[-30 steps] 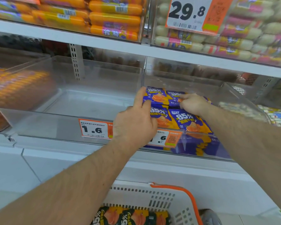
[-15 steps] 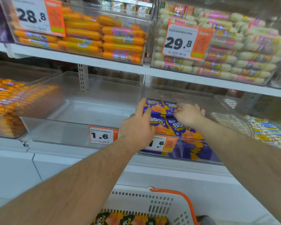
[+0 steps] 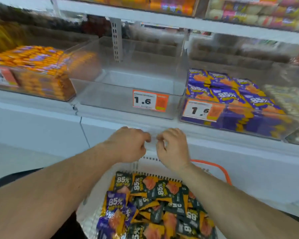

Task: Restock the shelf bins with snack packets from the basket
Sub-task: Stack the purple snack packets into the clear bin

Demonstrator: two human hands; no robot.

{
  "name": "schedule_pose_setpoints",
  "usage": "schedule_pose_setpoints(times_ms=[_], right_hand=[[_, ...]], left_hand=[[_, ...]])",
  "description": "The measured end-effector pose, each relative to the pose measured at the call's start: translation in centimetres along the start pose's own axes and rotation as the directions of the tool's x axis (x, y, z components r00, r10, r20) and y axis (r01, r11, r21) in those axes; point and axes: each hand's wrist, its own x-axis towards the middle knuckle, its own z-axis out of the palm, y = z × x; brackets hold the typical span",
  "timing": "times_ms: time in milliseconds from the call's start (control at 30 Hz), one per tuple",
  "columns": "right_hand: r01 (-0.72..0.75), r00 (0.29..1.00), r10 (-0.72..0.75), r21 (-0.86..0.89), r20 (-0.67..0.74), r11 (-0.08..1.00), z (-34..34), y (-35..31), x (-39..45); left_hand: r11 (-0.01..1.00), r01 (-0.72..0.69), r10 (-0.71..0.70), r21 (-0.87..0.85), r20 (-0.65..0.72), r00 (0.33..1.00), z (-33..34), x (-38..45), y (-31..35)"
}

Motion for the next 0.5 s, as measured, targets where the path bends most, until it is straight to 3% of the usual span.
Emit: schedule_pose_setpoints(times_ms=[67,100,200,333,400,500], right_hand=[[-0.189,0.964,0.179,0.036,0.197,0.981,3.3,0.4,-3.1],[-0.296,0.909,0.274,0.023,0.315,0.955,4.8,0.5,-4.6],[-0.498,0.635,0.451,-0.115,0.627,0.860,8.5,0.4,-9.1],[-0.649,0.374,0.497,-0.162,0.783,0.744,11.9,-0.8,-13.1],[-0.691,0.310,0.491,-0.162,0.814,0.704,13.2,-1.2,-14.2],[-0.668,0.302,0.494,-0.189,0.815,0.720,14.6,-1.5,-14.6]], left_hand=[[0.999,0.047,-0.042,-0.019,0.193,0.980,1.5,-0.2,-1.0],[0.998,0.055,-0.050,-0.011,0.280,0.959,2.3,-0.3,-1.3],[1.000,0.017,-0.024,0.019,0.450,0.893,4.1,-0.5,-1.7],[0.999,0.043,-0.037,0.003,0.542,0.840,5.7,-1.1,-2.4],[0.997,0.078,-0.059,-0.009,0.566,0.822,6.0,-1.3,-3.0],[0.992,0.128,-0.095,-0.016,0.579,0.809,6.5,-1.6,-3.8]])
